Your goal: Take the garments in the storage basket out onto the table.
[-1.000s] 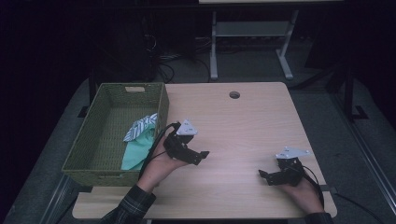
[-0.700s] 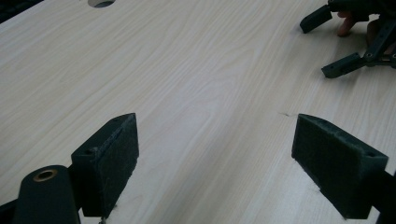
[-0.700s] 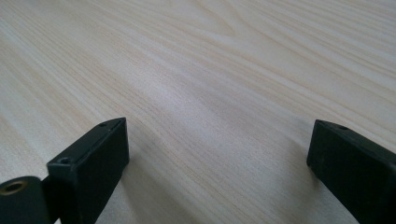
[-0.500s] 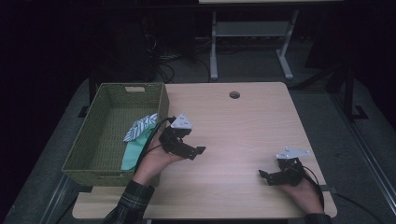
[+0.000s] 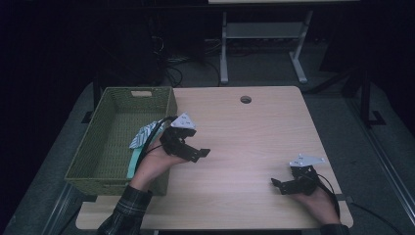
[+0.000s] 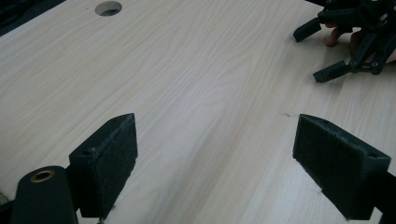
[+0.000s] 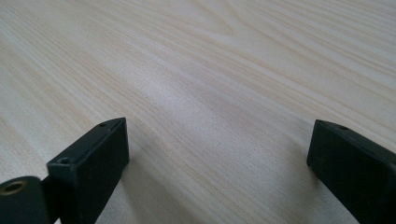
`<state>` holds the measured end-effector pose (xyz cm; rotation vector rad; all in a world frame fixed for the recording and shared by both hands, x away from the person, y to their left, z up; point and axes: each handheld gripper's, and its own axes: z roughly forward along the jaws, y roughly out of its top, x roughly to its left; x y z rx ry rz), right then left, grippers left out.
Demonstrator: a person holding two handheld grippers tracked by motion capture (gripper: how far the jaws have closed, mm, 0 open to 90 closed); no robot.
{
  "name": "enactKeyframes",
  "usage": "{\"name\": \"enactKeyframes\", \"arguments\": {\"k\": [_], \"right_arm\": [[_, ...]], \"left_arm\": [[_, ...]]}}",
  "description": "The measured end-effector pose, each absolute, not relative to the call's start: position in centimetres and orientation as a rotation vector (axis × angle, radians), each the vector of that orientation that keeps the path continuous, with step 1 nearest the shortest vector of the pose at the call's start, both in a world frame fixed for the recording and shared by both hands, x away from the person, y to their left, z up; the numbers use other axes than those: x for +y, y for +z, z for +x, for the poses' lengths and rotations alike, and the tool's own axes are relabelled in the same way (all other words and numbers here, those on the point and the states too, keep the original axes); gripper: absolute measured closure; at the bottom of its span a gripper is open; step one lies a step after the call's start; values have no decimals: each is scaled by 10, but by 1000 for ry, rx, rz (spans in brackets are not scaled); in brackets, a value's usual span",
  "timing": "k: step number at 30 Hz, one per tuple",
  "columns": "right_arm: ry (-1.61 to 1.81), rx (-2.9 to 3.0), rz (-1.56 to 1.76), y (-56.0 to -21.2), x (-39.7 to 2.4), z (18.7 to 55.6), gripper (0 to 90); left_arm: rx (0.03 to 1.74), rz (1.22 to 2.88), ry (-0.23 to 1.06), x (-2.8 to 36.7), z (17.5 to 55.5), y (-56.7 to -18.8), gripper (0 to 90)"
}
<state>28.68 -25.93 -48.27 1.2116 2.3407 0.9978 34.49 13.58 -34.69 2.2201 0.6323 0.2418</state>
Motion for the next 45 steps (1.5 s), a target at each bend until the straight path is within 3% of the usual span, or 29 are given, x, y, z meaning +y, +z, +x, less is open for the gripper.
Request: {"name": "enactKeyframes", "arguments": {"k": [45], "right_arm": [[998,2340,1211,-483,-259,287,53]], "left_arm": [[786,2120,306,213,348,-326,154]]}}
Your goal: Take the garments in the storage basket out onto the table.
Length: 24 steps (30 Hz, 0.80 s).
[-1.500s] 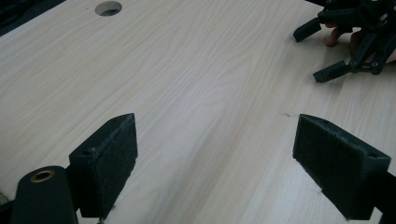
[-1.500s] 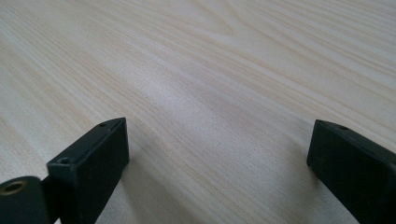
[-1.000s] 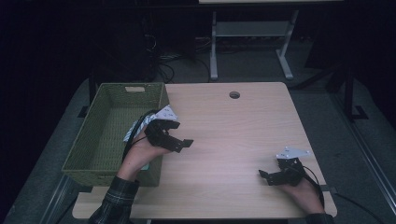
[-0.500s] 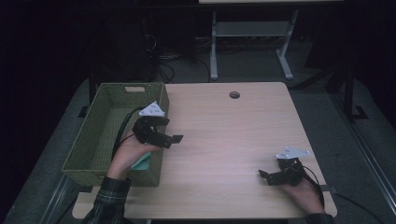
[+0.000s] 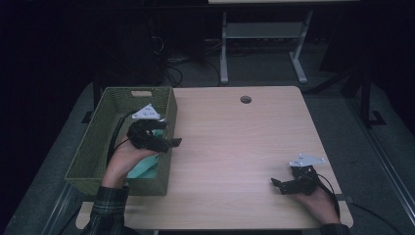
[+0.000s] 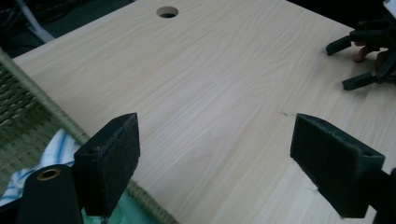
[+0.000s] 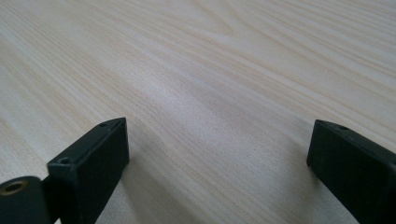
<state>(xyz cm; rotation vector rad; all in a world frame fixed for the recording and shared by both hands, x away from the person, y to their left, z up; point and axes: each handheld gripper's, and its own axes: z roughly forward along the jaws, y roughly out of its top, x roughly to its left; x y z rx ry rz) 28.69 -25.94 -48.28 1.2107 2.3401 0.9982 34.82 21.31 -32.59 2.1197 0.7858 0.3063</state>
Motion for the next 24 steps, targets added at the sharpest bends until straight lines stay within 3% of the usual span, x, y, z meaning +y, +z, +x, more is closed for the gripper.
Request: {"name": "enactKeyframes", "arguments": {"k": [24], "right_arm": [[998,2337,1216,-483,-259,287,53]], "left_arm": [[840,2125,355,250,346,-321,195]]}}
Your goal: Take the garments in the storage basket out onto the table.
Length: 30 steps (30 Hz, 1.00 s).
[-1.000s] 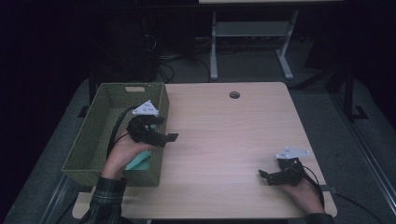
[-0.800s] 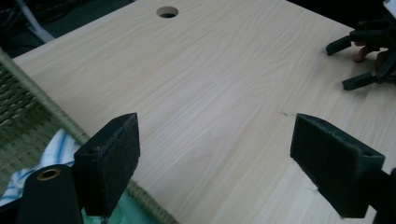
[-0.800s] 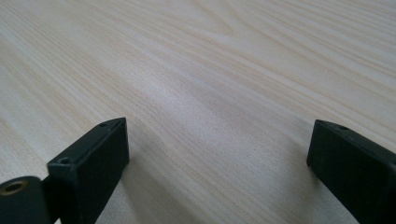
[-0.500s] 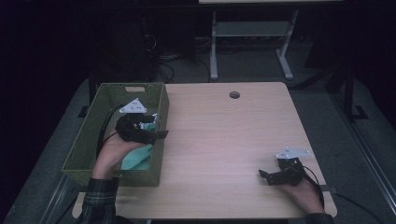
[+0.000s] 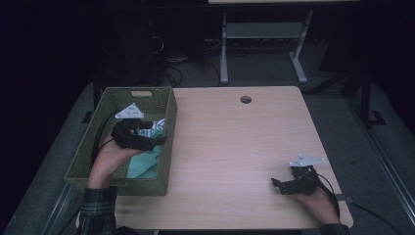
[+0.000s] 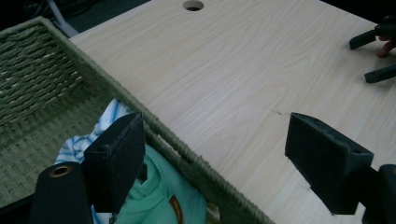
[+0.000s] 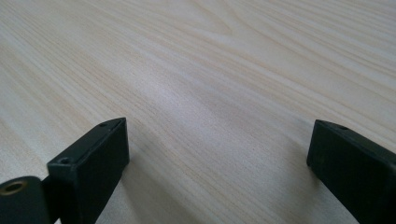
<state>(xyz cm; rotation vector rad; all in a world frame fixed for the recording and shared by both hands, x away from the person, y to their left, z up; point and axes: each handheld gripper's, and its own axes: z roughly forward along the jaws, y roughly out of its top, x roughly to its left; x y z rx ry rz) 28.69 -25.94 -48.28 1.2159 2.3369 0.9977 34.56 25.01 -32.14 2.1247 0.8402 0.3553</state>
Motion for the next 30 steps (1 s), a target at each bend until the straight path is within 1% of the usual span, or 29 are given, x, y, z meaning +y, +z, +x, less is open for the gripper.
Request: {"name": "enactKeyframes", "arguments": {"k": [8,15,24,30], "right_arm": [[998,2337,1216,-483,-259,287,53],[997,2337,1216,-483,-259,287,53],[997,2337,1216,-483,-259,287,53],[998,2338,1216,-483,-259,287,53]], "left_arm": [[881,2132,384,267,345,-324,206],[904,2131,385,277,345,-328,220],[924,2153,403,283,347,-332,239],[904,2175,398,285,350,-337,259]]}}
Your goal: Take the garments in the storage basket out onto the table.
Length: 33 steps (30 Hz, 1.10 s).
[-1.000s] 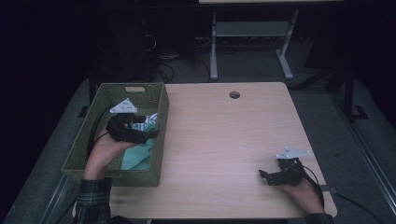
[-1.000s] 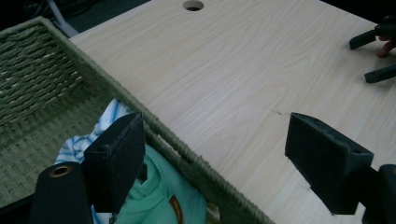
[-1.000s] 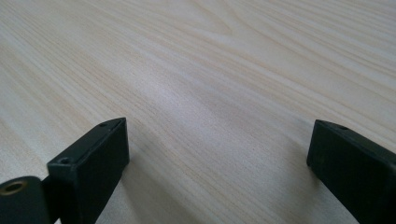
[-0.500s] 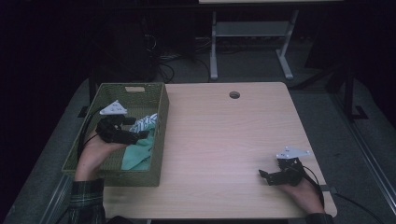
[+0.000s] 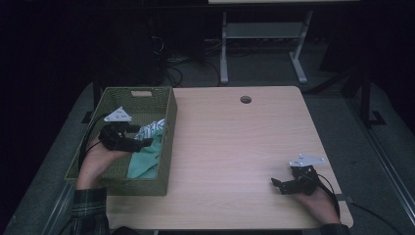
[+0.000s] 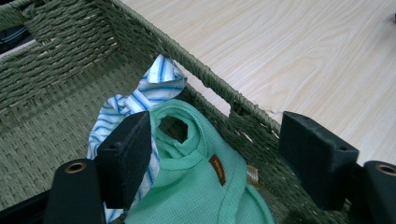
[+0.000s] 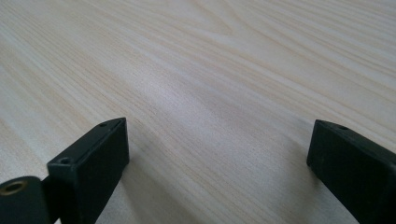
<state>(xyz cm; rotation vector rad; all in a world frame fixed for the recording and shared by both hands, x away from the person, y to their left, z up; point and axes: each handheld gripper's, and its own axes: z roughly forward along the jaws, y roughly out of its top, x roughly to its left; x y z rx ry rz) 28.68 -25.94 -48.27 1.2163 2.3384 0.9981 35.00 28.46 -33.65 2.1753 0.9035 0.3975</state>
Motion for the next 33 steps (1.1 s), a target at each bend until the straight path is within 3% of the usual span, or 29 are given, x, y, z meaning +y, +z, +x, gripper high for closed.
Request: {"name": "enactKeyframes", "arguments": {"k": [33], "right_arm": [[998,2337,1216,-483,-259,287,53]], "left_arm": [[879,2222,321,288,365,-381,259]]}}
